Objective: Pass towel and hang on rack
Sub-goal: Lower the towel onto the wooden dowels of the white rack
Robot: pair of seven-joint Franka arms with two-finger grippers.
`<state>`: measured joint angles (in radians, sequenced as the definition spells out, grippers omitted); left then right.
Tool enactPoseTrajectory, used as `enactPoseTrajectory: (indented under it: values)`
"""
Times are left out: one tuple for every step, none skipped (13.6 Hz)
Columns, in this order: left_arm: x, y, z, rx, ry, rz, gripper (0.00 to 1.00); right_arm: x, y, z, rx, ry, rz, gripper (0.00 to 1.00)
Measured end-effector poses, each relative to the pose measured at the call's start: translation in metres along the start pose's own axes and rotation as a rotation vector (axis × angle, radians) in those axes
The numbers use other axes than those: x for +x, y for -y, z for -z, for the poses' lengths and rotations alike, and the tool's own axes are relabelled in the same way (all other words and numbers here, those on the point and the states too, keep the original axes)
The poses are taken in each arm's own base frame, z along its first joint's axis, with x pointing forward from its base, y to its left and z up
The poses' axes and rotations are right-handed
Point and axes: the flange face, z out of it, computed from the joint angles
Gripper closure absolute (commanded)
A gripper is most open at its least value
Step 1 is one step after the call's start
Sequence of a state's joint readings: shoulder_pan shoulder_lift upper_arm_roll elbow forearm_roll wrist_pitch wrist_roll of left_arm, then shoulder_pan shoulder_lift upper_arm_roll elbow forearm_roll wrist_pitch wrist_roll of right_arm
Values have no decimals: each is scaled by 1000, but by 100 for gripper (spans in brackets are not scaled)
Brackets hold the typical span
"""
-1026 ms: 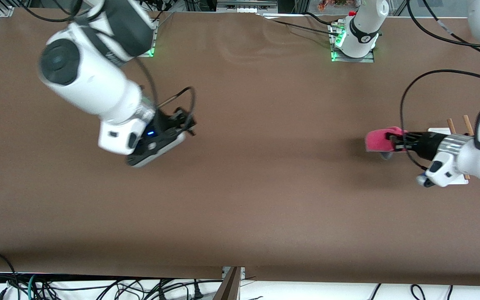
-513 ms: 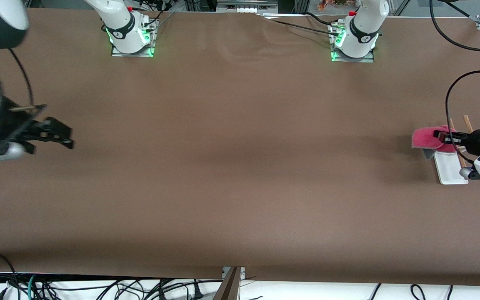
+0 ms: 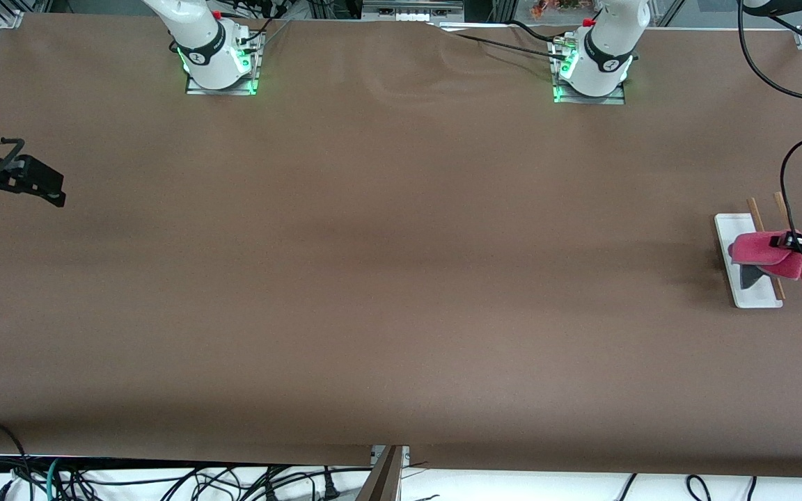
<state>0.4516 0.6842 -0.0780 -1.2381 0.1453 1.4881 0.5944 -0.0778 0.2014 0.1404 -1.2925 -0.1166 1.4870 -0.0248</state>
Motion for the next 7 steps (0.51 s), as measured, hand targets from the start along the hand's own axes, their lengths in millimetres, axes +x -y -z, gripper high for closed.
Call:
enactPoseTrajectory:
  values:
    - [-3, 6, 1, 21, 3, -12, 100, -3, -7, -2, -2, 11, -3, 0]
    - [-7, 12, 1, 38, 10, -20, 100, -6, -15, -5, -4, 25, -7, 0]
    - [-12, 19, 1, 52, 16, -24, 100, -10, -21, -6, -5, 39, -12, 0]
    - [-17, 27, 1, 68, 19, -29, 100, -12, -24, -6, -5, 47, -14, 0]
    - [-21, 36, 2, 84, 12, -39, 100, -15, -23, -6, -5, 53, -12, 0]
    - [-25, 45, 2, 93, -5, -52, 100, -17, -23, -6, -5, 59, -1, 0]
    - [-28, 54, -1, 98, -18, -64, 100, -19, -23, -6, -5, 64, 22, 0]
